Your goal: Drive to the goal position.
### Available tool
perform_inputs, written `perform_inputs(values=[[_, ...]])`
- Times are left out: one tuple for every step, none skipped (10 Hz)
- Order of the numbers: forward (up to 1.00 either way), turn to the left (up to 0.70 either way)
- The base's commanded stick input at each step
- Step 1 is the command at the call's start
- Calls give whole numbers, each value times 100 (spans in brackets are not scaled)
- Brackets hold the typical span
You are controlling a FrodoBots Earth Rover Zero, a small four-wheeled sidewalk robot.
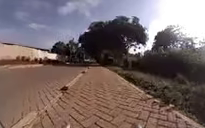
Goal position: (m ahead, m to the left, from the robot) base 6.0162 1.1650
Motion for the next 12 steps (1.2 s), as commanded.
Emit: perform_inputs(values=[[70,0],[70,0],[70,0],[70,0],[70,0],[70,0],[70,0],[70,0],[70,0],[70,0],[70,0],[70,0]])
